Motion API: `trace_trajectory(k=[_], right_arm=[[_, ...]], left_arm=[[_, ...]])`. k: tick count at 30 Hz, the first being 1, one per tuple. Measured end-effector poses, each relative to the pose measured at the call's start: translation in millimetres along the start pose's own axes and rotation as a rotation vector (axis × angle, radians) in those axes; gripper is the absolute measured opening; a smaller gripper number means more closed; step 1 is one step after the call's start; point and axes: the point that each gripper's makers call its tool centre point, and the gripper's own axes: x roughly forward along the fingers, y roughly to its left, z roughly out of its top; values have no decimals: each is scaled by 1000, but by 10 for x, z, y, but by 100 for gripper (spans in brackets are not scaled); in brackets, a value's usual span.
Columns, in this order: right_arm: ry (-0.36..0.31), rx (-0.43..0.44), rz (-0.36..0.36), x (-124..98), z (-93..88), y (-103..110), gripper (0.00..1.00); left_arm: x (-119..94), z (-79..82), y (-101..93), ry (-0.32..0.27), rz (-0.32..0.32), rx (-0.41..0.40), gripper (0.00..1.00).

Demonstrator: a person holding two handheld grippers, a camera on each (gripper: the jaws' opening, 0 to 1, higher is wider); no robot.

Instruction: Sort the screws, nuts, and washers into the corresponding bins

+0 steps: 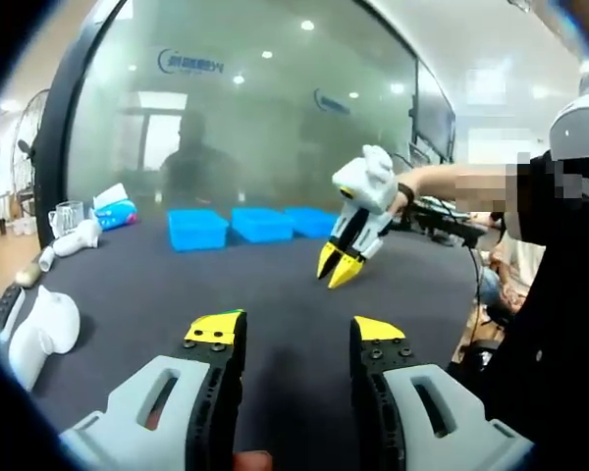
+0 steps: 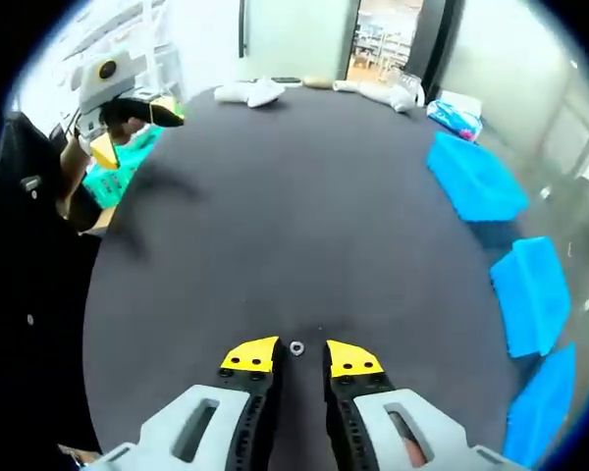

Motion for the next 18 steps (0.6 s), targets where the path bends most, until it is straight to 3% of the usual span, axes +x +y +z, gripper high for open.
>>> trace_trajectory(k=[10,14,18], right_arm=[[6,48,37,5,-13,17,9],[8,31,28,4,-7,49,3],[13,27,19,4,-5,45,2]], left_arm=[[-11,-32,12,6,3,-3,41],[-27,-37,14,9,7,1,41],[-31,-35,14,11,10,3,41]])
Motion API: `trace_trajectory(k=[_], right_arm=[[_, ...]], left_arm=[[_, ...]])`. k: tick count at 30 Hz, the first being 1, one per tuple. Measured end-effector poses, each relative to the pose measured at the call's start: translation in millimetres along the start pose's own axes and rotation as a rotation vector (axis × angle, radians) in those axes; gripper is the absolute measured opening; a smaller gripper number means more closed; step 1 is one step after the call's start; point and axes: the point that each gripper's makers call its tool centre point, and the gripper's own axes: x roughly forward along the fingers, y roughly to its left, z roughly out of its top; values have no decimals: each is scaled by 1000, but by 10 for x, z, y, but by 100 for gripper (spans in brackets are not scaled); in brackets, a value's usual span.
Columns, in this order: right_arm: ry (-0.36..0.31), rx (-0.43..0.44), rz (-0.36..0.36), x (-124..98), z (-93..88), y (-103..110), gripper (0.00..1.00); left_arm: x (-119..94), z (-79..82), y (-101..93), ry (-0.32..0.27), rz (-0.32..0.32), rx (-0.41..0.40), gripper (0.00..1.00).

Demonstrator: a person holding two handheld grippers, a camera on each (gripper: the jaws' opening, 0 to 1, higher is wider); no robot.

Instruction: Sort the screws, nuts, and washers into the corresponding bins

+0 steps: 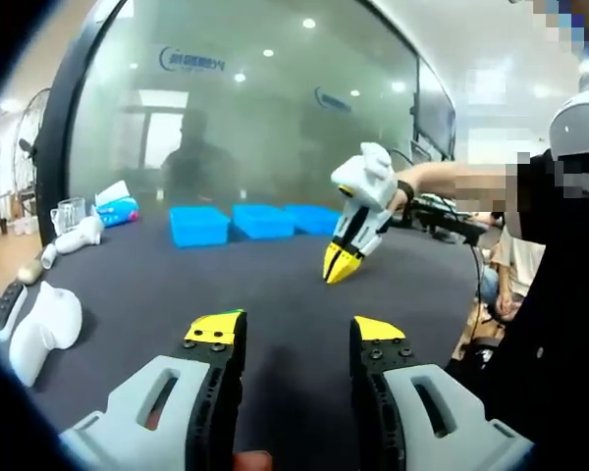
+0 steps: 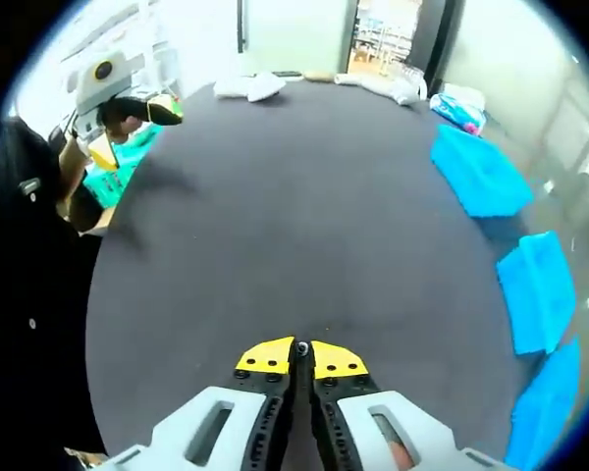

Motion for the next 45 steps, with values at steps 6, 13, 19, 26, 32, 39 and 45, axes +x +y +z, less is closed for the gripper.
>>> trace_trajectory(k=[6,13,19,26,32,39,45], right_arm=[[-37,27,-19,-40,10,-24,0],[-70,55,-26,-32,-36,-25,0],[-91,67,-37,-104,-53,-69,0],[-96,36,-19,-89,-29,-7,4],[-69,8,8,-44,-20,45,12],[-43,11,28,-22,-11,33,11],[-31,36,37,-15,-22,29,9]], left_arm=[[16,33,-16,-4,-4,5,41],[46,61,-60,-4,-14,12,41],[40,70,-72,-5,-14,13,41],[46,75,-81,-5,-17,13,41],[24,64,-63,-5,-14,11,41],[17,50,-47,-8,-15,4,41],[4,35,-24,-9,-10,-2,41]])
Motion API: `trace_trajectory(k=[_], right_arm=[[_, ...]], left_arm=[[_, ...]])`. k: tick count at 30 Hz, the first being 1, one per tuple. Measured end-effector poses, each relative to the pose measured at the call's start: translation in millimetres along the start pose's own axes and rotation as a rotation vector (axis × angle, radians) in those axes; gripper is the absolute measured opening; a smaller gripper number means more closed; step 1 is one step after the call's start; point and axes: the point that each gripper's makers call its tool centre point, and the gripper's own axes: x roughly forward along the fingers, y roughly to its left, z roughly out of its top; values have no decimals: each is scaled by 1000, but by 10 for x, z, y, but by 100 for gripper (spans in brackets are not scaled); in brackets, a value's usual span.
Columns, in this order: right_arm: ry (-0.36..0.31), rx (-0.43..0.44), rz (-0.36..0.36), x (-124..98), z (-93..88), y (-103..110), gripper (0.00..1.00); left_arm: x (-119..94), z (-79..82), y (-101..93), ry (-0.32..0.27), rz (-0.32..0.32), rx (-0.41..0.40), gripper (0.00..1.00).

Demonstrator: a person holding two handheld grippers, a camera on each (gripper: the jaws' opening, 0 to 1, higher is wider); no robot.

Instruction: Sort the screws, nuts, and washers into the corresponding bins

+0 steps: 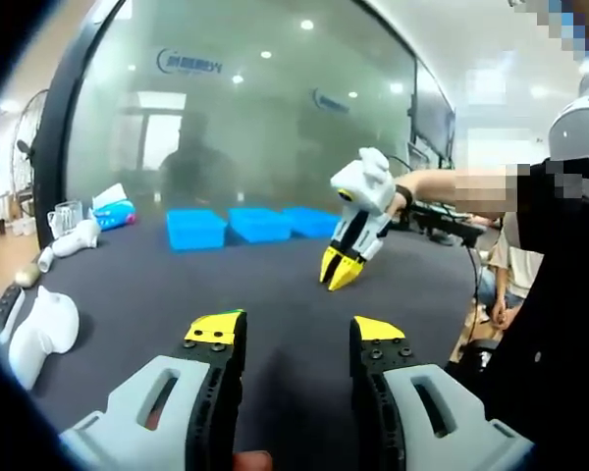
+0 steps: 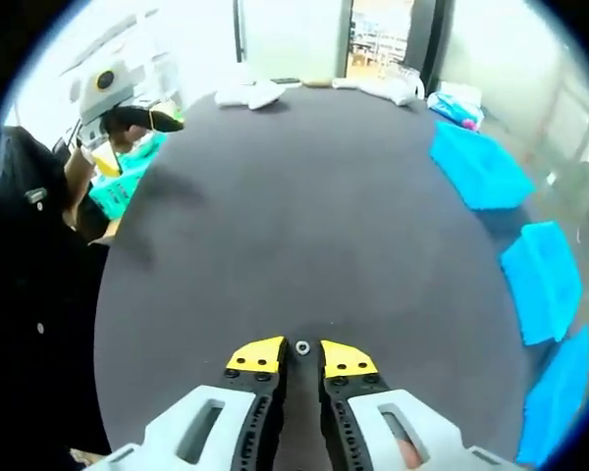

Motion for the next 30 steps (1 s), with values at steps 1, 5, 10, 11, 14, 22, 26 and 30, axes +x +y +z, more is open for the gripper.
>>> trace_trajectory(k=[1,5,10,11,14,22,26,30], right_arm=[[0,2,-1,-1,-3,-3,7],[4,4,-10,-2,-18,-18,2],[6,-9,-18,-4,-17,-14,2],[5,-11,-19,-5,-15,-15,2],[-1,-16,-21,-8,-12,-15,2],[-27,-23,-29,-51,11,-1,2],[-74,-13,-48,-145,54,-3,2],[-151,17,-81,-291,99,-5,2]], left_arm=[[-1,-3,3,1,1,0,41],[1,1,1,0,1,1,41],[4,10,-10,-1,0,3,41],[5,12,-13,-1,-1,3,41],[6,16,-16,-1,-1,3,41],[11,37,-17,-2,1,8,41],[16,42,-10,-3,4,8,41],[13,65,11,-10,11,8,41]])
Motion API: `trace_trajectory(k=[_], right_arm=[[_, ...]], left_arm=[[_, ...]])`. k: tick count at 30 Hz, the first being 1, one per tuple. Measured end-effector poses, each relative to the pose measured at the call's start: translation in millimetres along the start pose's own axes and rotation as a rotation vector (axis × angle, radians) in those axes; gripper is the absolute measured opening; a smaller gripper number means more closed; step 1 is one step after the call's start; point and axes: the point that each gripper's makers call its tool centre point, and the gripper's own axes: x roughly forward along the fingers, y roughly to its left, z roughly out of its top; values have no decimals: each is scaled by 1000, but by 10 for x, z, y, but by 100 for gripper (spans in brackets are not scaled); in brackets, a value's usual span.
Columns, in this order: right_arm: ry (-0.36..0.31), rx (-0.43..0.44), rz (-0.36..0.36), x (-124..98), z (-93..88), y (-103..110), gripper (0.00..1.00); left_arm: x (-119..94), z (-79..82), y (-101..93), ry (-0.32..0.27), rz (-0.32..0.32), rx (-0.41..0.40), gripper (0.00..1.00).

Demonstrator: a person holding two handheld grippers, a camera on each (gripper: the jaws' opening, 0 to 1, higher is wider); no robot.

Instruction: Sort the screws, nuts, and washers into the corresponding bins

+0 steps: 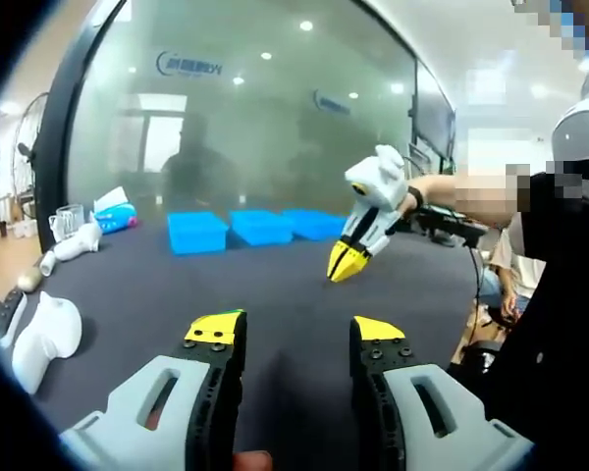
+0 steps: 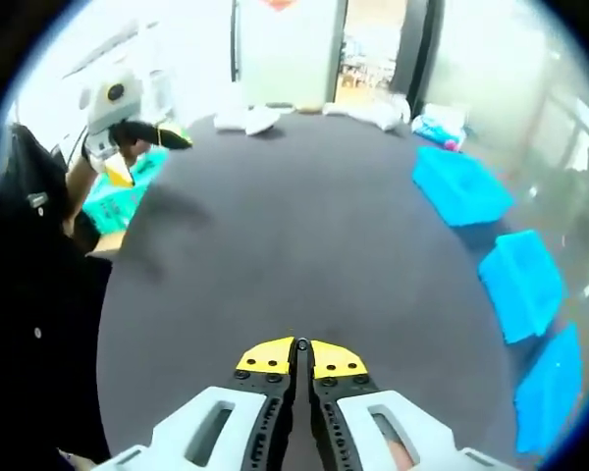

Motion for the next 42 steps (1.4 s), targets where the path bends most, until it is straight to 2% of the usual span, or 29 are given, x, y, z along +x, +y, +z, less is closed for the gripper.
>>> trace_trajectory(k=[3,10,15,22,26,30,32,35,40,42], right_arm=[[-65,31,-41,-116,33,-24,2],[-276,100,-162,-501,106,-43,2],[-379,110,-258,-736,103,-38,2],[-455,107,-340,-907,80,47,2],[-492,123,-381,-965,82,16,2],[-560,174,-500,-1092,111,-217,2],[-612,214,-534,-1149,151,-324,2],[-654,218,-615,-1233,200,-506,2],[-728,296,-613,-1237,335,-779,2],[-738,306,-641,-1231,372,-928,2]], left_arm=[[-4,19,21,-5,7,1,41],[-18,86,58,-18,27,4,41],[-10,123,39,-19,26,12,41],[14,157,14,-20,22,16,41],[23,167,-8,-19,17,18,41],[29,169,-18,-21,16,17,41],[32,155,-16,-20,16,13,41],[31,139,-17,-17,16,10,41],[3,150,19,-23,25,8,41],[-10,155,29,-26,28,8,41]])
